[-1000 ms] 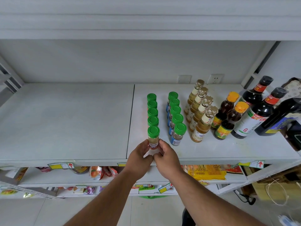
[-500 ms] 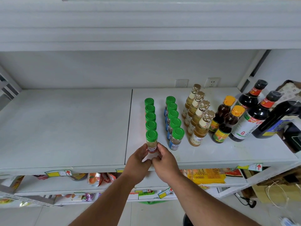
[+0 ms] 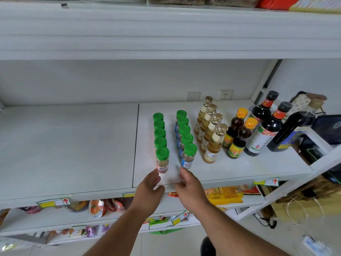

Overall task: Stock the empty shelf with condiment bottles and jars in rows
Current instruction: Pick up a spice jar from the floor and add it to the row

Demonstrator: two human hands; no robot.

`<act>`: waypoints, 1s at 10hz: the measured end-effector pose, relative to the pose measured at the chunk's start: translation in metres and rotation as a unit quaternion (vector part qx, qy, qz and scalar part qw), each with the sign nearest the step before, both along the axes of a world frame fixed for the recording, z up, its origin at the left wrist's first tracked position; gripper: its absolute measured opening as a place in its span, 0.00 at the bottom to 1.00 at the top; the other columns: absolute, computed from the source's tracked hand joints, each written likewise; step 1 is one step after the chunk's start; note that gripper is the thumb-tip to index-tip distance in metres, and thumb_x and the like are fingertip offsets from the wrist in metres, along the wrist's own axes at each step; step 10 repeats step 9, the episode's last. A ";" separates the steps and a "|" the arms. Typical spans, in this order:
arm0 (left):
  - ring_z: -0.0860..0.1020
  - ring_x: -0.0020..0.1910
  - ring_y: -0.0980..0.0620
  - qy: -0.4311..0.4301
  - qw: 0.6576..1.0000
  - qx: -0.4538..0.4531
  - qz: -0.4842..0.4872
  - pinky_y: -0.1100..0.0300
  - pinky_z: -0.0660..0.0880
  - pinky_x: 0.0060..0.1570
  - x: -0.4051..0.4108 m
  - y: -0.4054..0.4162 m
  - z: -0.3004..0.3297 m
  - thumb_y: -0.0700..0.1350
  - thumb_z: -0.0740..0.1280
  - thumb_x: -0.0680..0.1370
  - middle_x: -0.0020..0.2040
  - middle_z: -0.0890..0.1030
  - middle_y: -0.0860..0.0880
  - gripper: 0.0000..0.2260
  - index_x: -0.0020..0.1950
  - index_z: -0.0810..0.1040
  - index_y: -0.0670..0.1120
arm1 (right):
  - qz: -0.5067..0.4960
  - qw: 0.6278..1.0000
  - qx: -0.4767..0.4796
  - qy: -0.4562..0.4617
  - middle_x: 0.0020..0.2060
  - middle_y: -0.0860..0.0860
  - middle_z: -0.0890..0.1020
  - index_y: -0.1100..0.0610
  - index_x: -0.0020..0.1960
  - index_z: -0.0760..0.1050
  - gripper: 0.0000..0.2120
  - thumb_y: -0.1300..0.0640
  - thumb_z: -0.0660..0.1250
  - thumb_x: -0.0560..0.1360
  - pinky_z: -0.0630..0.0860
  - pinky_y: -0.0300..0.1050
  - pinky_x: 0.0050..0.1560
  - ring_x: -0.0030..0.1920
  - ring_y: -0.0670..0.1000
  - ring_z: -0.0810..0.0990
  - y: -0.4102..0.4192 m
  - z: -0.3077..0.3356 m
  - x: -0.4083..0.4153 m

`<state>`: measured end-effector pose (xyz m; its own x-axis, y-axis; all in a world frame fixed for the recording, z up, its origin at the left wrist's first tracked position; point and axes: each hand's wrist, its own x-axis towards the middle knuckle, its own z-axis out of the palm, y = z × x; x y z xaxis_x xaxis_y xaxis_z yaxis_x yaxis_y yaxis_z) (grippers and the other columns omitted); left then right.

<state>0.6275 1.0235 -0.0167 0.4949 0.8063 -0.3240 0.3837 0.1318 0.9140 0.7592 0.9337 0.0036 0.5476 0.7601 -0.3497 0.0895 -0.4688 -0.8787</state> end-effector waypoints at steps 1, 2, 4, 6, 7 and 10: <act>0.75 0.67 0.61 -0.006 1.000 -0.005 -0.010 0.64 0.71 0.60 0.003 -0.011 -0.005 0.35 0.64 0.78 0.68 0.77 0.54 0.27 0.76 0.68 0.50 | -0.025 1.000 0.000 -0.013 0.64 0.37 0.81 0.46 0.74 0.72 0.28 0.64 0.63 0.77 0.75 0.42 0.67 0.66 0.39 0.78 -0.013 -0.005 0.004; 0.74 0.68 0.59 -0.012 0.999 -0.015 -0.037 0.73 0.71 0.52 0.012 -0.023 -0.011 0.34 0.65 0.78 0.70 0.75 0.53 0.27 0.77 0.67 0.48 | -0.059 0.998 0.009 -0.018 0.55 0.37 0.85 0.46 0.62 0.78 0.22 0.68 0.62 0.77 0.79 0.42 0.62 0.57 0.36 0.81 -0.024 -0.008 0.011; 0.70 0.72 0.59 -0.008 0.997 0.002 -0.079 0.65 0.70 0.61 0.047 -0.020 -0.007 0.36 0.65 0.78 0.75 0.70 0.53 0.32 0.80 0.61 0.49 | -0.059 0.998 -0.007 0.001 0.74 0.43 0.71 0.51 0.79 0.63 0.30 0.65 0.61 0.79 0.74 0.33 0.55 0.74 0.44 0.70 -0.016 -0.005 0.049; 0.70 0.72 0.58 -0.018 0.997 0.010 -0.080 0.67 0.68 0.59 0.084 -0.013 0.003 0.34 0.63 0.75 0.67 0.73 0.60 0.31 0.76 0.67 0.52 | -0.004 1.000 -0.006 -0.015 0.61 0.39 0.82 0.45 0.69 0.73 0.30 0.68 0.60 0.73 0.77 0.33 0.47 0.60 0.45 0.81 0.000 -0.009 0.072; 0.70 0.72 0.59 -0.018 0.994 0.034 -0.103 0.68 0.67 0.62 0.091 -0.010 -0.002 0.37 0.64 0.70 0.68 0.77 0.60 0.32 0.73 0.72 0.55 | 0.013 1.000 0.010 -0.002 0.61 0.39 0.83 0.42 0.70 0.73 0.32 0.65 0.61 0.70 0.78 0.42 0.60 0.61 0.44 0.81 0.001 -0.017 0.072; 0.71 0.69 0.60 -0.039 0.993 0.044 -0.098 0.81 0.67 0.53 0.092 -0.011 -0.007 0.32 0.64 0.73 0.66 0.78 0.59 0.31 0.73 0.72 0.55 | 0.024 0.999 0.035 -0.007 0.61 0.38 0.82 0.41 0.71 0.72 0.30 0.66 0.64 0.74 0.76 0.41 0.61 0.61 0.43 0.81 0.000 -0.022 0.072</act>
